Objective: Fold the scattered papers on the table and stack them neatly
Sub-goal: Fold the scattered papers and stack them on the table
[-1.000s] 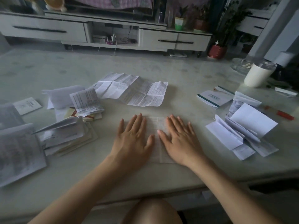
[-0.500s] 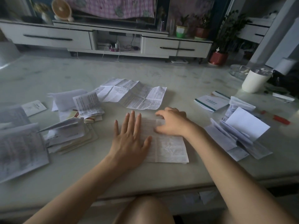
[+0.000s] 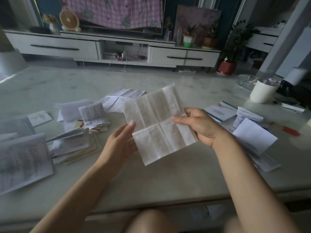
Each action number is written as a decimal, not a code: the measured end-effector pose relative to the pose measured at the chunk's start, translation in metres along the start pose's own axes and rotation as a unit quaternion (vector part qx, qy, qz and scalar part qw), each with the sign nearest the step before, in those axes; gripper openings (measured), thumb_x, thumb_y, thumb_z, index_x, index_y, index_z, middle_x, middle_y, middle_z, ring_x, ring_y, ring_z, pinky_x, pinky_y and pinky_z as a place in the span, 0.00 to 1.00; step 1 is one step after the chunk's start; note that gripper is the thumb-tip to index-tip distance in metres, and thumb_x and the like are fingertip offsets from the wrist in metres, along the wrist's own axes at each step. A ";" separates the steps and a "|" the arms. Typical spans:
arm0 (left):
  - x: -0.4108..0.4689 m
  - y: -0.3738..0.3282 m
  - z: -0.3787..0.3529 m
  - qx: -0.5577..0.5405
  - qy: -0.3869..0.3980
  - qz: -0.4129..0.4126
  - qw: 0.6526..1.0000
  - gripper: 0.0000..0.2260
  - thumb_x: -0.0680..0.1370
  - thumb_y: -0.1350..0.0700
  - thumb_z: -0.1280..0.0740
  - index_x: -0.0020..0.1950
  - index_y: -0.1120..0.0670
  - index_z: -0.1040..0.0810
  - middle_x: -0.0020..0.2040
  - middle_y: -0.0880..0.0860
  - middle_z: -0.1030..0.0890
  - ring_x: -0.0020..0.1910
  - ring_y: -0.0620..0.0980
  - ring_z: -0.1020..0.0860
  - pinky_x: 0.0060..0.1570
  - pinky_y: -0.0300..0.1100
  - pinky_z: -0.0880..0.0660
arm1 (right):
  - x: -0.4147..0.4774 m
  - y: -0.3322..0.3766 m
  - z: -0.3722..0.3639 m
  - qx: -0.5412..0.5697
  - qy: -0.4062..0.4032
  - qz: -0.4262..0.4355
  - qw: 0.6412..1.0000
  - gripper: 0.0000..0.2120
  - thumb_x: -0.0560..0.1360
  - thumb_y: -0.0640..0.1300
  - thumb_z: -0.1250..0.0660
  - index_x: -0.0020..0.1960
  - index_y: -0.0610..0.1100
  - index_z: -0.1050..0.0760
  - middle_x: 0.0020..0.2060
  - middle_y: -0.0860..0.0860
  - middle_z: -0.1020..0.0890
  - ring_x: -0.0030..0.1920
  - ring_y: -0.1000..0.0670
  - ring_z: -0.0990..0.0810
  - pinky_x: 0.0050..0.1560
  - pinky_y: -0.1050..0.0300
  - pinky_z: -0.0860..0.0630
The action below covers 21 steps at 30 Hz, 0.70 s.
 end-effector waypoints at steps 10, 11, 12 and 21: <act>-0.010 0.003 -0.001 0.074 -0.014 0.081 0.994 0.07 0.76 0.69 0.39 0.46 0.63 0.22 0.38 0.56 0.16 0.36 0.50 0.17 0.35 0.41 0.20 | -0.015 -0.037 -0.012 0.022 0.037 -0.070 0.997 0.10 0.75 0.34 0.38 0.55 0.39 0.24 0.46 0.44 0.16 0.45 0.47 0.17 0.46 0.54 0.20; -0.010 0.002 -0.003 0.078 -0.006 0.084 0.993 0.07 0.77 0.69 0.40 0.45 0.62 0.22 0.39 0.55 0.16 0.36 0.49 0.17 0.35 0.40 0.20 | -0.016 -0.038 -0.011 0.029 0.033 -0.073 0.996 0.10 0.75 0.34 0.38 0.55 0.39 0.24 0.46 0.44 0.17 0.45 0.47 0.18 0.47 0.53 0.21; -0.010 0.004 -0.003 0.082 0.000 0.085 0.993 0.07 0.77 0.68 0.39 0.45 0.61 0.22 0.39 0.55 0.16 0.36 0.49 0.17 0.35 0.40 0.20 | -0.015 -0.040 -0.009 0.035 0.030 -0.077 0.996 0.10 0.75 0.34 0.39 0.55 0.38 0.24 0.46 0.44 0.17 0.45 0.46 0.18 0.47 0.52 0.21; -0.007 0.005 0.002 0.022 -0.044 0.046 0.998 0.07 0.78 0.62 0.38 0.45 0.61 0.21 0.39 0.55 0.16 0.36 0.47 0.17 0.40 0.40 0.20 | -0.018 -0.038 -0.011 0.180 0.043 -0.083 0.979 0.29 0.67 0.53 0.29 0.62 0.38 0.25 0.53 0.43 0.18 0.50 0.48 0.19 0.49 0.56 0.21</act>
Point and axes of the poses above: each hand's wrist, its own x-axis towards the middle knuckle, its own z-axis out of the back of the hand, y = z × x, the point moved 5 cm from there along x, towards the middle knuckle
